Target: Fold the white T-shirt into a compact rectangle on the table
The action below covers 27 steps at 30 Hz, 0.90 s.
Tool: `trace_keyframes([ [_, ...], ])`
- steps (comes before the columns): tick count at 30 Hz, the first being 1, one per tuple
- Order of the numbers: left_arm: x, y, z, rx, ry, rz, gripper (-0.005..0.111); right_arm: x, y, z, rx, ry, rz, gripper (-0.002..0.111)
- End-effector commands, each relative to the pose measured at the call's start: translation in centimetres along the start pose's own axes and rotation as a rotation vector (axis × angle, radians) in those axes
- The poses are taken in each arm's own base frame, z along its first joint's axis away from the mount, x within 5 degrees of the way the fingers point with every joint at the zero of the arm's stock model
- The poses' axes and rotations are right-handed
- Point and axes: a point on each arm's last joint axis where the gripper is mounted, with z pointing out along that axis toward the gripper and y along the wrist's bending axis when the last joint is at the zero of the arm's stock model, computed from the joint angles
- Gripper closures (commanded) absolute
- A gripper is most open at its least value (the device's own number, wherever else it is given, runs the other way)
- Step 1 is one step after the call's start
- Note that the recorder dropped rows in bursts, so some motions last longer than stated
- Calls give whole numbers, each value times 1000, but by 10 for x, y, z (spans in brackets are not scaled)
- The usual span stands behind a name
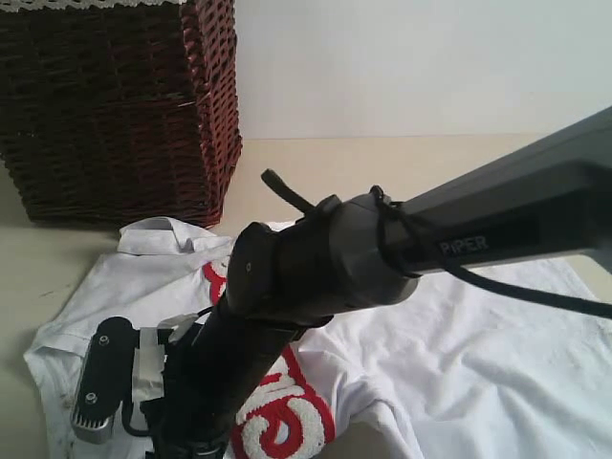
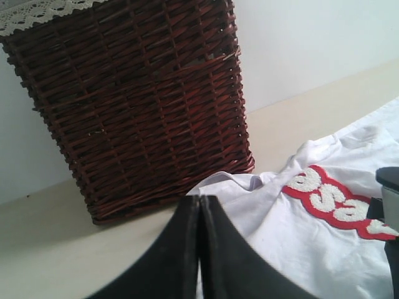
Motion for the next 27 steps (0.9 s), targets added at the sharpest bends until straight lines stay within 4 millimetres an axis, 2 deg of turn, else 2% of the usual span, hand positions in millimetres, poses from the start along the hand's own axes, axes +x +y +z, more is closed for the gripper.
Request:
trace_keyframes([
  [1, 1, 0, 0, -4, -4, 1, 107, 0, -6, 3, 54, -5, 22, 66],
  [6, 1, 0, 0, -4, -4, 1, 107, -1, -7, 3, 69, -10, 80, 105],
  [7, 1, 0, 0, -4, -4, 1, 107, -1, -7, 3, 69, -10, 82, 108],
  [12, 1, 0, 0, -4, -4, 1, 107, -10, -3, -6, -3, -22, 63, 108],
  [14, 1, 0, 0, -4, -4, 1, 107, -22, 4, -15, -104, -27, 34, 108],
  [18, 1, 0, 0, -4, -4, 1, 107, -42, 23, -43, -407, -22, -139, 108],
  [19, 1, 0, 0, -4, -4, 1, 107, -47, 23, -49, -436, -25, -178, 108],
  [23, 1, 0, 0, -4, -4, 1, 107, -54, 8, -64, -368, 2, -242, 108],
  [27, 1, 0, 0, -4, -4, 1, 107, -50, -24, -65, -128, 1, -129, 108],
])
